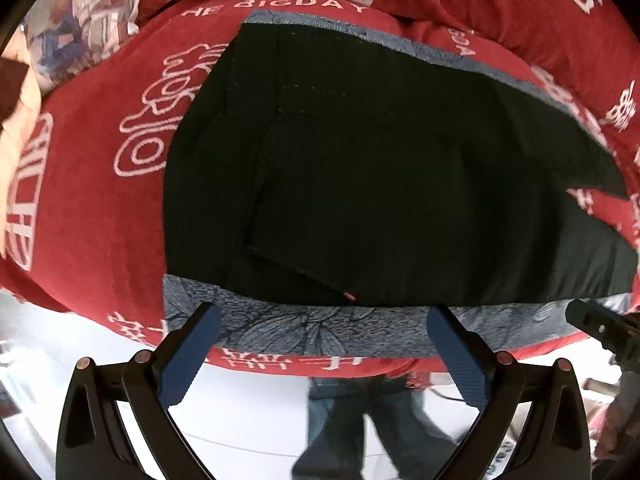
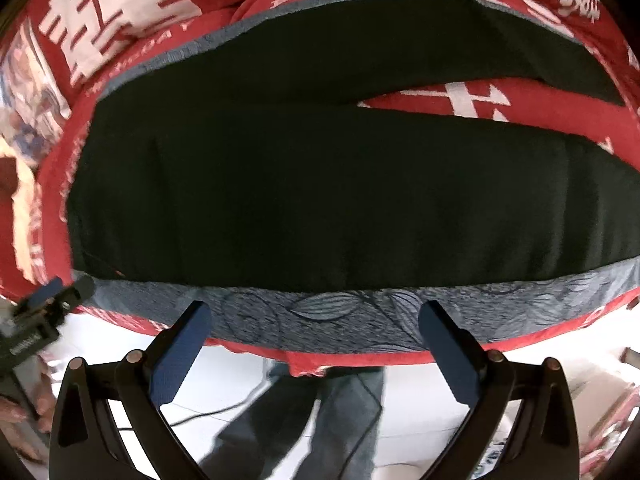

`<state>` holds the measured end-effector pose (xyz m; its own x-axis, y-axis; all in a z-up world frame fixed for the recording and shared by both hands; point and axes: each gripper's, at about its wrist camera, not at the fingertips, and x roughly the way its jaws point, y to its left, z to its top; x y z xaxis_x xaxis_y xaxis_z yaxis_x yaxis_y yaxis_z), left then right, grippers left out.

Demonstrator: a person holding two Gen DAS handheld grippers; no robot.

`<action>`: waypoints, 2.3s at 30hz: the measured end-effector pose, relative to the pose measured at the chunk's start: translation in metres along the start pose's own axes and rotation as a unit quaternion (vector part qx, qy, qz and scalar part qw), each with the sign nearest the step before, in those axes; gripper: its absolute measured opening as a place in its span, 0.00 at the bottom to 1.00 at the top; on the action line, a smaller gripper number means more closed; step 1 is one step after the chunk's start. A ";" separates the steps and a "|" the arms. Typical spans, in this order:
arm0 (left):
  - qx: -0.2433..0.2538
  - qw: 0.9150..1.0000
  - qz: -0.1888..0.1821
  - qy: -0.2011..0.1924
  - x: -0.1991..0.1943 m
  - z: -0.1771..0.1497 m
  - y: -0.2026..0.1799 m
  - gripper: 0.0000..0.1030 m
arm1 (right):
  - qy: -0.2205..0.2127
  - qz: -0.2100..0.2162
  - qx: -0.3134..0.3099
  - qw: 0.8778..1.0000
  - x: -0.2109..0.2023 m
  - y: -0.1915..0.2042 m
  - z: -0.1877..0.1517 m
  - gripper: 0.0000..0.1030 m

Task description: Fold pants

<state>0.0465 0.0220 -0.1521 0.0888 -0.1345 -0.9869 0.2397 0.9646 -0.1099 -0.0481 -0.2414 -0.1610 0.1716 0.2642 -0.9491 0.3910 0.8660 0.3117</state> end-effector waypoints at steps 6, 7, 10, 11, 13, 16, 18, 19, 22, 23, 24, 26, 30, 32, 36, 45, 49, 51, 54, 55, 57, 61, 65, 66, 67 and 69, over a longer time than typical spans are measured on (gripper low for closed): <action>-0.079 0.987 -0.136 0.016 0.007 -0.006 0.036 1.00 | 0.016 0.261 0.075 0.962 0.015 -0.010 -0.009 0.97; -0.090 0.984 -0.150 0.020 0.011 -0.008 0.042 1.00 | 0.030 0.292 0.088 0.952 0.024 -0.008 -0.014 0.88; -0.126 0.973 -0.189 0.032 0.021 -0.017 0.060 1.00 | 0.070 0.328 0.112 0.935 0.055 -0.001 -0.030 0.66; -0.135 0.970 -0.200 0.031 0.023 -0.022 0.067 1.00 | 0.082 0.333 0.116 0.932 0.067 0.001 -0.036 0.66; -0.138 0.968 -0.210 0.029 0.025 -0.030 0.072 1.00 | 0.106 0.340 0.123 0.926 0.090 0.004 -0.046 0.66; -0.130 0.965 -0.224 0.033 0.029 -0.045 0.075 1.00 | 0.114 0.334 0.133 0.926 0.112 0.001 -0.059 0.66; -0.126 0.962 -0.238 0.045 0.040 -0.054 0.074 1.00 | 0.100 0.344 0.150 0.922 0.119 -0.004 -0.060 0.66; -0.126 0.961 -0.239 0.054 0.046 -0.055 0.074 1.00 | 0.089 0.350 0.158 0.919 0.121 -0.006 -0.058 0.66; -0.148 0.956 -0.244 0.070 0.063 -0.053 0.072 1.00 | 0.053 0.385 0.168 0.906 0.107 -0.006 -0.044 0.66; -0.160 0.953 -0.251 0.061 0.062 -0.049 0.072 1.00 | 0.041 0.396 0.161 0.903 0.096 -0.003 -0.038 0.66; -0.168 0.950 -0.259 0.050 0.059 -0.045 0.071 1.00 | 0.033 0.403 0.149 0.902 0.087 0.002 -0.033 0.66; -0.172 0.949 -0.262 0.031 0.055 -0.035 0.069 1.00 | 0.026 0.406 0.126 0.905 0.074 0.009 -0.025 0.66; -0.167 0.957 -0.235 0.026 0.058 -0.021 0.062 0.84 | 0.034 0.395 0.121 0.910 0.071 0.004 -0.022 0.66; -0.180 0.957 -0.225 0.029 0.060 -0.021 0.069 0.68 | 0.031 0.378 0.139 0.915 0.075 -0.012 -0.028 0.66; -0.178 0.964 -0.194 0.037 0.058 -0.026 0.082 0.32 | 0.024 0.370 0.214 0.904 0.085 -0.048 -0.042 0.66; -0.153 0.968 -0.197 0.028 0.025 -0.003 0.073 0.22 | 0.016 0.353 0.247 0.903 0.050 -0.057 -0.029 0.06; -0.155 0.968 -0.198 -0.023 -0.016 0.034 0.059 0.22 | 0.007 0.347 0.136 0.928 0.004 -0.034 0.043 0.06; -0.143 0.970 -0.191 -0.053 -0.028 0.060 0.050 0.22 | 0.004 0.354 0.104 0.929 -0.009 -0.025 0.082 0.06; -0.133 0.970 -0.177 -0.105 -0.037 0.116 0.049 0.23 | 0.013 0.354 0.079 0.932 -0.008 -0.015 0.152 0.06; -0.129 0.970 -0.171 -0.119 -0.034 0.133 0.046 0.26 | 0.017 0.349 0.070 0.935 -0.003 -0.011 0.176 0.06; -0.123 0.975 -0.121 -0.139 -0.018 0.174 0.036 0.57 | 0.032 0.333 0.055 0.941 0.016 -0.005 0.214 0.06; -0.133 0.979 -0.039 -0.147 0.019 0.223 0.029 0.88 | 0.071 0.331 0.084 0.937 0.070 -0.016 0.273 0.09; -0.151 0.982 0.029 -0.111 0.055 0.245 0.030 0.88 | 0.117 0.324 0.110 0.932 0.116 -0.027 0.291 0.09; -0.151 0.982 0.040 -0.107 0.051 0.242 0.029 0.88 | 0.122 0.328 0.118 0.929 0.121 -0.028 0.293 0.09; -0.151 0.981 0.041 -0.111 0.044 0.241 0.028 0.88 | 0.126 0.331 0.124 0.927 0.120 -0.029 0.294 0.10; -0.147 0.978 0.068 -0.130 0.021 0.235 0.029 0.88 | 0.128 0.345 0.116 0.923 0.108 -0.026 0.296 0.32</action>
<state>0.2826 -0.0060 -0.1481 0.3533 -0.0174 -0.9353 -0.0765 0.9959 -0.0474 0.2282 -0.3611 -0.2577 0.2445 0.8359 -0.4914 0.4563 0.3480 0.8190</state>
